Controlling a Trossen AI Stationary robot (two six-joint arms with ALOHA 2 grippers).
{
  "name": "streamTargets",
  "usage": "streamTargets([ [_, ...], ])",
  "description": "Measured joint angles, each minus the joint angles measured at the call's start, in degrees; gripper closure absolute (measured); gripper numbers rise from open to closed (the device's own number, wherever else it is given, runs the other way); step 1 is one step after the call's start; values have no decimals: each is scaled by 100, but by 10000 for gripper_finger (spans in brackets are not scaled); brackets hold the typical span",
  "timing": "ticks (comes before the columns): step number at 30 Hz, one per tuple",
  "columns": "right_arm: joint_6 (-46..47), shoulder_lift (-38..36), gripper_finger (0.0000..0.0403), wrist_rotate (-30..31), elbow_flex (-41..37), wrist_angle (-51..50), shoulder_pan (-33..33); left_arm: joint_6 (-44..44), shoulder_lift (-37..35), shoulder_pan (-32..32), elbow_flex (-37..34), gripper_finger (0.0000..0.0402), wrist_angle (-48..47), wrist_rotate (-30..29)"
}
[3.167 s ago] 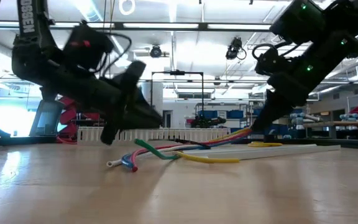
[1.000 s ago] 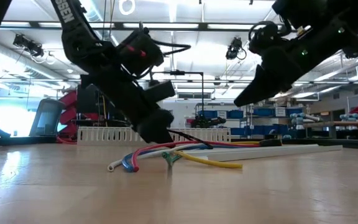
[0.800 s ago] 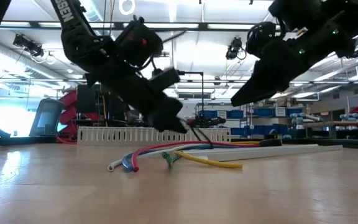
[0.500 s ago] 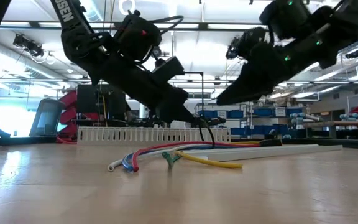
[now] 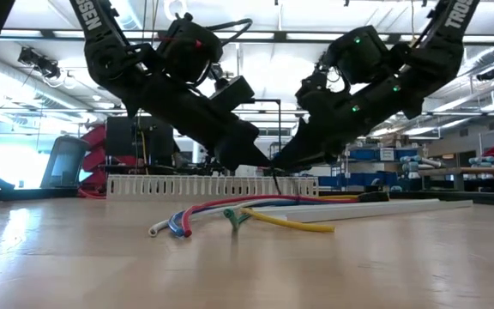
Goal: Ziptie cables
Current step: Wrap the cables together using the black zip tie
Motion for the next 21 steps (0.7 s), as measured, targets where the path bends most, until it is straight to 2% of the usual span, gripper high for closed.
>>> streamTargets([
  [12,49,38,292,-15,89,-131,-144,134,0,0,0,328,-3,-9],
  [18,45,38,292,-54,225,-357,-51,92,-276,-11,0,328,-303,-734],
  [21,-83,38,292,36,570,-999,59,-102,-690,-13,2,328,-908,-770],
])
